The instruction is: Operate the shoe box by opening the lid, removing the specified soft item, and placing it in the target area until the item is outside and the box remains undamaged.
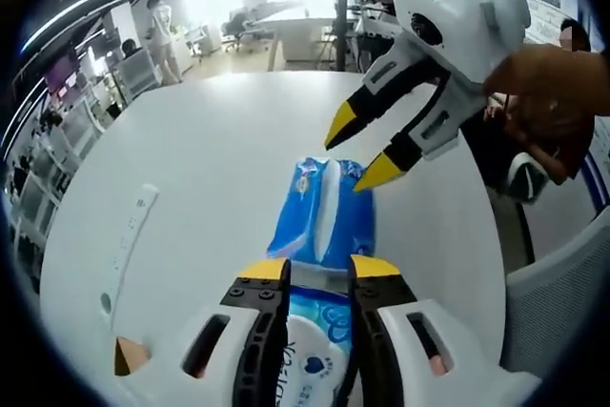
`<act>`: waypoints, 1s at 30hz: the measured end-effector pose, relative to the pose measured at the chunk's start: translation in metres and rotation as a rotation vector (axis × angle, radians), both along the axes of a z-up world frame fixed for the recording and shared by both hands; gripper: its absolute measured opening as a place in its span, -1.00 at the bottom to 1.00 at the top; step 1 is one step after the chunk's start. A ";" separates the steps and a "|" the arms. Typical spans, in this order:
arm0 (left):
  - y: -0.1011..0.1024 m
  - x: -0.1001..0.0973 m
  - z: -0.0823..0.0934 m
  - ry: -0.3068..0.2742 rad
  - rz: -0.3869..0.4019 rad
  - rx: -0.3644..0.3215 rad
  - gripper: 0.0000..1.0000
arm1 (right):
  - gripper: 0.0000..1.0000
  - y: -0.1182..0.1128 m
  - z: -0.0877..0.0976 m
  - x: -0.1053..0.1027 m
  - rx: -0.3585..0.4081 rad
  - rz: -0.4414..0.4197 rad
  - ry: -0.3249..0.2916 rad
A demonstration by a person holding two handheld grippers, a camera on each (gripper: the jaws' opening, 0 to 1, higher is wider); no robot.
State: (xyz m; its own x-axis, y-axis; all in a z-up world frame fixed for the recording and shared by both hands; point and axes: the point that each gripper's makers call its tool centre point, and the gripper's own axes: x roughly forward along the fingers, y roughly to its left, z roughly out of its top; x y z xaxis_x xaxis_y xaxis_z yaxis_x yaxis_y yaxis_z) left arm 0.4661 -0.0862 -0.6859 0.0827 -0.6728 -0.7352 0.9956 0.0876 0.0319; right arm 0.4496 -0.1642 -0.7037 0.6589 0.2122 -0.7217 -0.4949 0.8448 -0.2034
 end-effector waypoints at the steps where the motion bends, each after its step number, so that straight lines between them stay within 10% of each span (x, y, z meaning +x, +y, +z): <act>1: 0.000 -0.001 0.002 0.004 0.010 -0.009 -0.48 | -0.42 0.001 0.000 -0.001 0.000 0.000 0.000; 30: 0.032 -0.020 0.027 0.019 0.054 -0.122 0.04 | 0.28 0.037 0.023 -0.027 0.134 -0.029 -0.062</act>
State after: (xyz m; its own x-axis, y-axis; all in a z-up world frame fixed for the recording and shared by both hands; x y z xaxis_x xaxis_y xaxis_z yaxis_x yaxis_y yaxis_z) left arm 0.4463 -0.0543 -0.6589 0.1076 -0.7520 -0.6504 0.9898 0.1428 -0.0013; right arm 0.4230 -0.1275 -0.6804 0.7086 0.2842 -0.6458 -0.4596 0.8804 -0.1169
